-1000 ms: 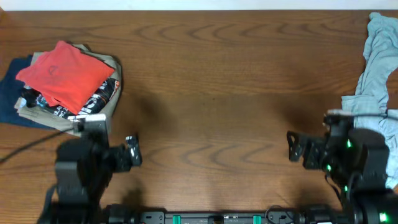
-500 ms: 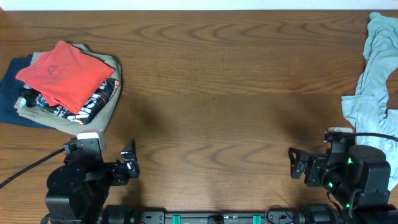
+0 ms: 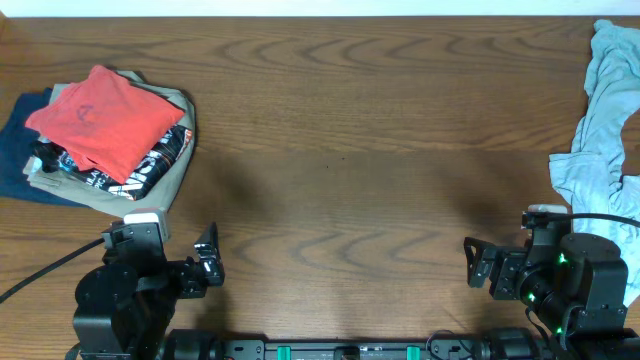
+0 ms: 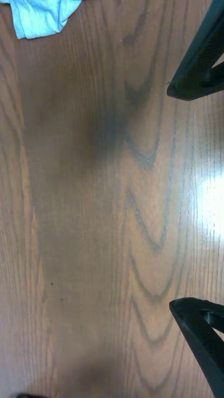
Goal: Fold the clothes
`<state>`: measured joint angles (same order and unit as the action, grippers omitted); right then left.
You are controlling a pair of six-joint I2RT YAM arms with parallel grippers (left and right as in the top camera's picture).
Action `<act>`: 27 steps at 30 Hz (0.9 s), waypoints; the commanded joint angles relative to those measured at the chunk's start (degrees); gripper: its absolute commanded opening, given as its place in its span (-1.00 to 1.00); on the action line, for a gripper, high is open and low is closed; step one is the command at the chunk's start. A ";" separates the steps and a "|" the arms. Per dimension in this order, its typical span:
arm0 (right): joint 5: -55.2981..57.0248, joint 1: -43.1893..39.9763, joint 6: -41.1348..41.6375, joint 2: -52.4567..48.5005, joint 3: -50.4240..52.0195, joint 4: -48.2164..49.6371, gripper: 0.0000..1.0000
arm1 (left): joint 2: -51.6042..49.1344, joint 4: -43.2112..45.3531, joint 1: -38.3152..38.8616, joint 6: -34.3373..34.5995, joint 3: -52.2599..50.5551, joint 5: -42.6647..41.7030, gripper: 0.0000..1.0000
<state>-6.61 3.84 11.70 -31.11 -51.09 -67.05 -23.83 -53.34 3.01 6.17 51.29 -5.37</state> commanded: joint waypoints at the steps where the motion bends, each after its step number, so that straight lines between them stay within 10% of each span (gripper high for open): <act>1: 0.37 0.63 0.44 0.09 0.42 -0.11 0.98 | 0.09 0.02 -0.04 0.50 -0.39 0.48 0.96; 10: 7.21 -0.76 -0.13 8.37 3.04 5.20 0.99 | 0.09 0.02 -0.04 0.50 -0.39 0.48 0.96; 27: 10.97 -0.66 -9.25 30.82 37.00 54.40 0.99 | 0.09 0.02 -0.04 0.50 -0.39 0.48 0.96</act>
<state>2.55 3.60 3.79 -0.78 -17.30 -15.62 -23.83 -53.49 3.01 6.17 51.03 -5.37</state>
